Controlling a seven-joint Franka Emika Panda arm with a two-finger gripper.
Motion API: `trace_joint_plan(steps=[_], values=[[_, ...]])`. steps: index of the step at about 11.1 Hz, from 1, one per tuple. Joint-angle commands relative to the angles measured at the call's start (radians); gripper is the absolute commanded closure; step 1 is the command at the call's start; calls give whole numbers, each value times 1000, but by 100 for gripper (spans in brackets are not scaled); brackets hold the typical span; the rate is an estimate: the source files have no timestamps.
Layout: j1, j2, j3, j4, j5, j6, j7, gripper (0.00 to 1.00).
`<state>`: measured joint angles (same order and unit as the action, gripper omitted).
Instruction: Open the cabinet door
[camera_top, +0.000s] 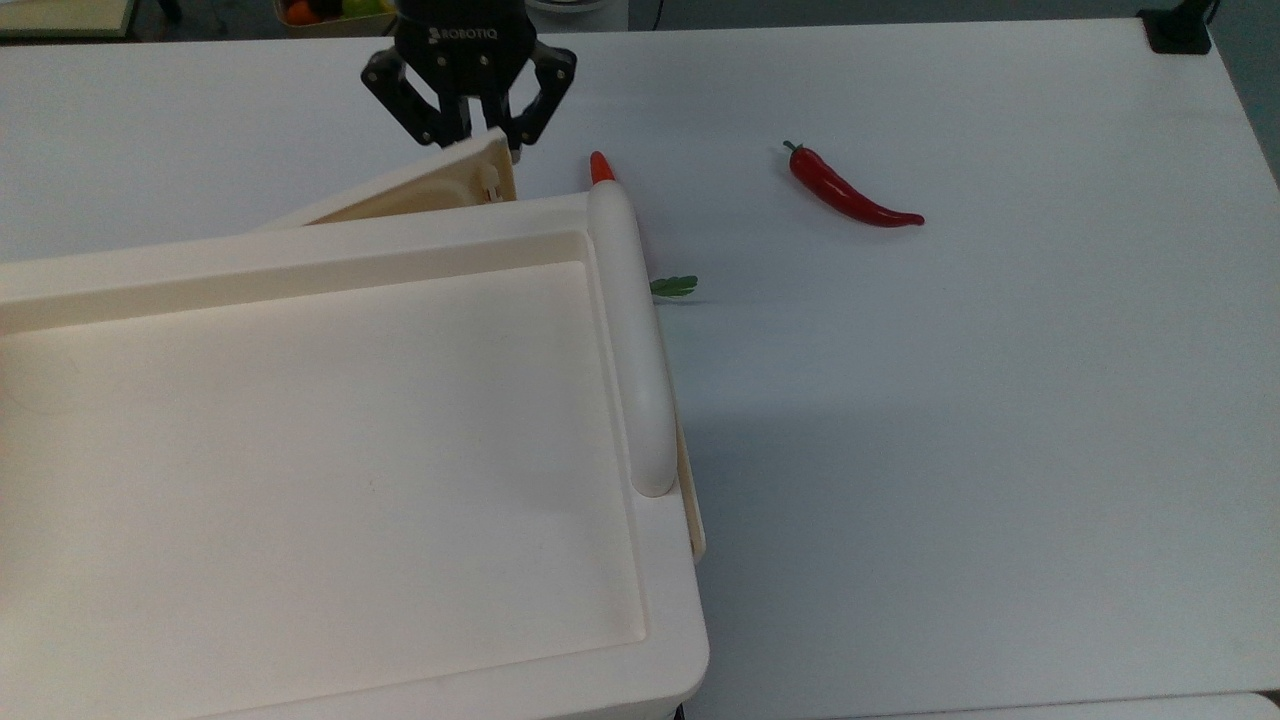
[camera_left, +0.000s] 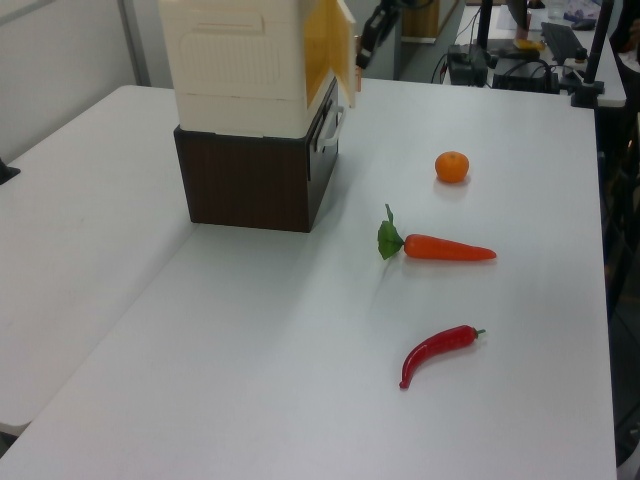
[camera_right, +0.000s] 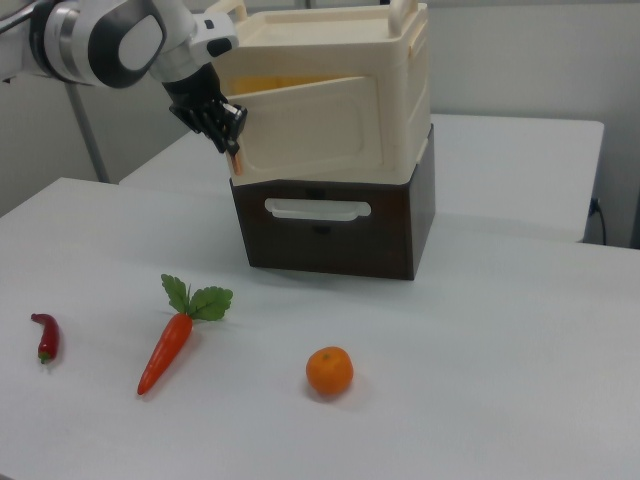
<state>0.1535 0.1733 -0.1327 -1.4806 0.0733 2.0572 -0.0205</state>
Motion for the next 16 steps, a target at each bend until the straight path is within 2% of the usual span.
trace_joint_plan(steps=[1,5,7,10,16], values=[[-63,-73,-13,-35,-23,-225,-42,0],[-133,-120,-18,-33,-24,-506,-30,0],[-134,-135,-15,-35,-61,-581,26,0],[-115,-147,-8,-79,-64,-565,60,0],[-132,-135,-13,-67,-63,-491,42,0]])
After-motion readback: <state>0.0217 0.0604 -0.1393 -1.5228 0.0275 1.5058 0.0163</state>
